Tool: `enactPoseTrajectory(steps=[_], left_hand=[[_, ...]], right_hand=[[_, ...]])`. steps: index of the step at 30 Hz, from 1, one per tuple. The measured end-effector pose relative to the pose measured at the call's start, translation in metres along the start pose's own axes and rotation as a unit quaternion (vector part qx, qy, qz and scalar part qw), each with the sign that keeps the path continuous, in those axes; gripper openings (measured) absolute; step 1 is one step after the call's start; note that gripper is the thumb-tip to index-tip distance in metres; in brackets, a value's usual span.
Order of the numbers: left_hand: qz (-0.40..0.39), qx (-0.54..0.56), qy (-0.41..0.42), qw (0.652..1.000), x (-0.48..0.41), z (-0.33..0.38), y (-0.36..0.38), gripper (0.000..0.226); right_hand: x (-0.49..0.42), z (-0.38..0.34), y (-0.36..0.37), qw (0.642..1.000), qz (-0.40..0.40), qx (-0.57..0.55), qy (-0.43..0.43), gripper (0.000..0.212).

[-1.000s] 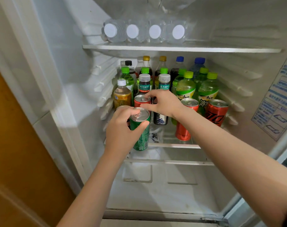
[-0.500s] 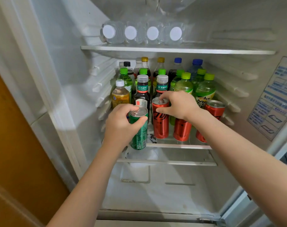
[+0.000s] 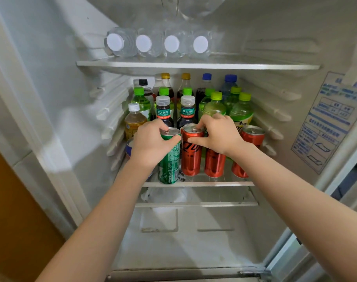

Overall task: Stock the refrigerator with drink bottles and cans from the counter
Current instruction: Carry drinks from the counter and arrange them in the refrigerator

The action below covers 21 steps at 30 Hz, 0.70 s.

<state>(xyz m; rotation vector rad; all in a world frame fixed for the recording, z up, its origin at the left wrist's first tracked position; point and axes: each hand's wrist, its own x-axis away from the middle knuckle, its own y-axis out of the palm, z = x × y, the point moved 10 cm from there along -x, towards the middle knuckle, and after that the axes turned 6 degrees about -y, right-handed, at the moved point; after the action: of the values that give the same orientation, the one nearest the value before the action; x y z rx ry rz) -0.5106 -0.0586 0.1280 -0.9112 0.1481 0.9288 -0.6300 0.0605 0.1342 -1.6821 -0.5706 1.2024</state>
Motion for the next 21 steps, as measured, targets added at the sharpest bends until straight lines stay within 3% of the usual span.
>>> enactPoseTrajectory(steps=[5, 9, 11, 13, 16, 18, 21], left_hand=[[0.06, -0.05, 0.014, 0.997, -0.001, 0.001, -0.004, 0.042], [0.042, -0.126, 0.03, 0.991, -0.007, 0.003, -0.006, 0.049], [0.029, -0.119, 0.028, 0.992, -0.01, 0.001, -0.011, 0.049], [0.037, -0.052, 0.025, 0.998, -0.008, -0.007, -0.021, 0.043], [0.163, 0.089, 0.027, 0.982, 0.014, -0.033, -0.052, 0.017], [0.207, 0.147, -0.001, 0.967, 0.033, -0.061, -0.052, 0.032], [0.128, 0.244, -0.122, 0.953, 0.048, -0.111, -0.011, 0.069]], right_hand=[[0.003, -0.003, 0.0, 1.0, 0.006, -0.006, 0.005, 0.051], [0.006, -0.008, -0.002, 1.0, -0.004, 0.011, -0.002, 0.056], [0.008, -0.017, -0.01, 0.999, 0.029, 0.009, -0.013, 0.062], [0.009, -0.029, -0.019, 0.997, 0.072, -0.003, -0.026, 0.06], [0.003, -0.049, -0.018, 0.996, 0.072, 0.009, -0.059, 0.054], [-0.003, -0.063, -0.012, 0.995, 0.056, 0.025, -0.077, 0.054], [-0.012, -0.08, 0.001, 0.993, 0.029, 0.063, -0.099, 0.056]])
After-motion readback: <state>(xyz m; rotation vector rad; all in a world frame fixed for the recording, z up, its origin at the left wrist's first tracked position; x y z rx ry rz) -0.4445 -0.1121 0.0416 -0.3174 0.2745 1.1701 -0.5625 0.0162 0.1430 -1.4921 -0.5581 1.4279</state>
